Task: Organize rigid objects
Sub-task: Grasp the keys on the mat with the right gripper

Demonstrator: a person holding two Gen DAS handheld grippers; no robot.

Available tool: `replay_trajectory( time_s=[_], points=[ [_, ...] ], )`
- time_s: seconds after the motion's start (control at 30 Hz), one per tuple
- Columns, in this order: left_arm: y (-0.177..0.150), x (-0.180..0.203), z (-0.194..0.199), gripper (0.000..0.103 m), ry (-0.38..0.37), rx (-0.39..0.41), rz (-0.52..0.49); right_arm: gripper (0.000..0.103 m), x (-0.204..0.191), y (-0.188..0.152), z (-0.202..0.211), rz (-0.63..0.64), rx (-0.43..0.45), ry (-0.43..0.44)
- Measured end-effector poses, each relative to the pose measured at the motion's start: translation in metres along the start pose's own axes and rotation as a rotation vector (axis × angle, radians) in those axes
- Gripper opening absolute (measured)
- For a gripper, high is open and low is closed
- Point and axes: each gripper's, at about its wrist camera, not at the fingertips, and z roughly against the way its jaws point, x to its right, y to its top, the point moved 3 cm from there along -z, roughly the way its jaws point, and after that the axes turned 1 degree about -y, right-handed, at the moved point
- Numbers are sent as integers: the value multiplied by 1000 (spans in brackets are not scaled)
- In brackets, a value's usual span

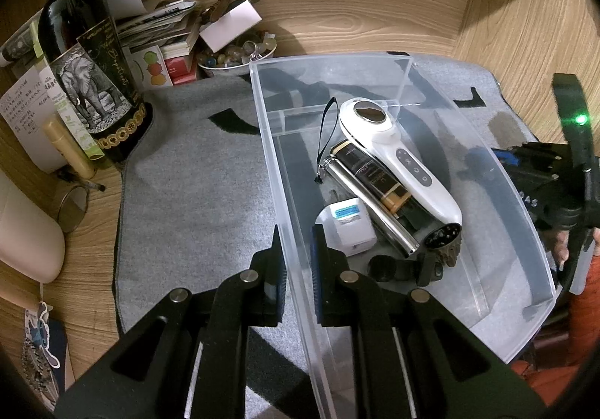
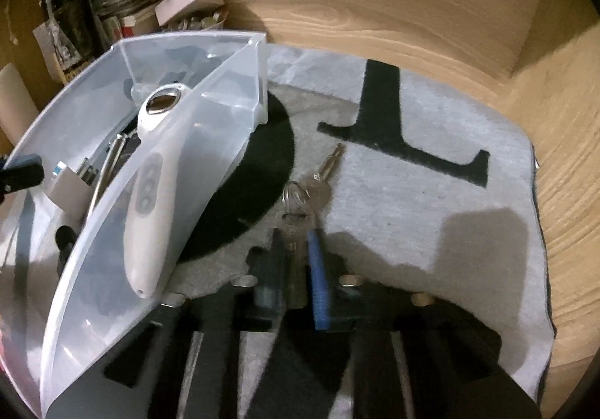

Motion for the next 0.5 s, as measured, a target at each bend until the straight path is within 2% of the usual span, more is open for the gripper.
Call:
replay_trajectory(
  time_s=[0.4,0.5],
  points=[
    [-1,0,0,11,0,1,-1,10,11,2,17,-3,32,-28],
    [-1,0,0,11,-1,1,1,10,11,1,13,-1,15,-27]
  ],
)
